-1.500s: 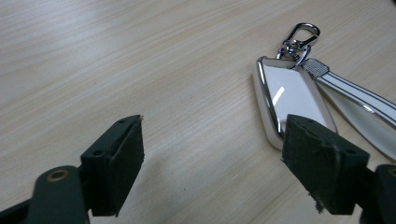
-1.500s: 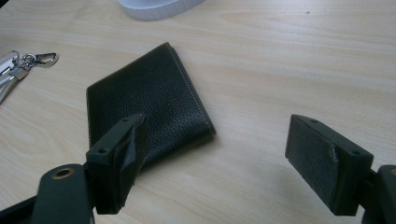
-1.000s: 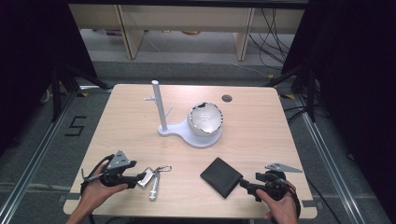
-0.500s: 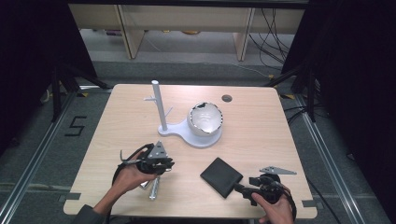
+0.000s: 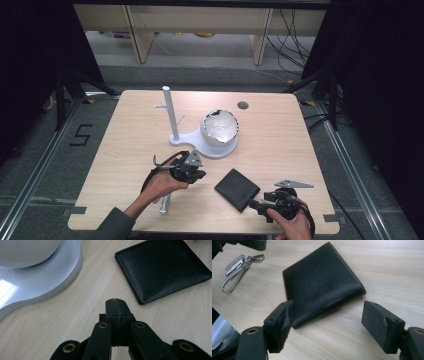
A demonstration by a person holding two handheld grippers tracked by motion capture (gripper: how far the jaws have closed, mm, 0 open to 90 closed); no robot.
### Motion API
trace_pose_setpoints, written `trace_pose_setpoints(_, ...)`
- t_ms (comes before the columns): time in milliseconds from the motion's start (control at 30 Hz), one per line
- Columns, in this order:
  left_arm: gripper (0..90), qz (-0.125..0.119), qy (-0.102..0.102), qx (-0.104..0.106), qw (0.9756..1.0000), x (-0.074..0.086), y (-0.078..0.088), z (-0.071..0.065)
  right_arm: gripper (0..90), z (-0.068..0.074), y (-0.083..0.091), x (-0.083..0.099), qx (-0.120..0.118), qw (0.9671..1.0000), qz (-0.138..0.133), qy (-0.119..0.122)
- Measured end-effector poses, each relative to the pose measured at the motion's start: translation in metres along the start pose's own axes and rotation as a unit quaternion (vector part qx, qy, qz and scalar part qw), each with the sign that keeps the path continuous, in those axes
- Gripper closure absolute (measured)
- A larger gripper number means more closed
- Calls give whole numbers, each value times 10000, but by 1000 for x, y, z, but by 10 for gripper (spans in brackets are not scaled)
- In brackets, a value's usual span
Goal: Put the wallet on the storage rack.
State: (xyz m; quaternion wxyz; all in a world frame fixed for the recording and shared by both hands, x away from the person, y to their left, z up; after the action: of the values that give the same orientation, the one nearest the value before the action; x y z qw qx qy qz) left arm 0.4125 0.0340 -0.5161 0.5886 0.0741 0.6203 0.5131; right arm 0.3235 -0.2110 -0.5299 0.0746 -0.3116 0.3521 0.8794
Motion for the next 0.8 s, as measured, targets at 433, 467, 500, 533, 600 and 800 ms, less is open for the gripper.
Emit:
trace_pose_setpoints(433,895,241,-84,108,9996,-17,-36,-12,274,-3,-5,3,-60,9999,81,105)
trace_pose_setpoints(467,895,217,-73,115,9997,-18,-38,-14,274,0,-5,4,-77,9999,87,-111)
trace_pose_setpoints(500,895,235,-121,128,9996,-19,-38,-14,274,-1,-6,3,-89,9999,79,-37)
trace_pose_setpoints(533,895,219,-86,137,9996,-21,-39,-15,274,-1,-6,4,-85,9999,89,-58)
trace_pose_setpoints(600,895,221,-93,127,9996,-23,-41,-17,274,-1,-6,4,-88,9999,84,-49)
trace_pose_setpoints(800,895,245,-132,178,9995,-26,-48,-19,274,0,-7,4,-149,9999,54,-57)
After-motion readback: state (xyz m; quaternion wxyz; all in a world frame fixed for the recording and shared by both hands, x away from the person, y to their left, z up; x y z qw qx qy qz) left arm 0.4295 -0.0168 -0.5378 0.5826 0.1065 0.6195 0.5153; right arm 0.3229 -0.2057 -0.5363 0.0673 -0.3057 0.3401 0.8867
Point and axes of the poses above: each handheld gripper's, and its own axes: y roughly backward along the jaws, x roughly out of its underside, z roughly to its left, the point moved 6 cm from there along -y, roughly forward along the jaws, and after that the axes turned 14 degrees about -x, right-handed, at the moved point
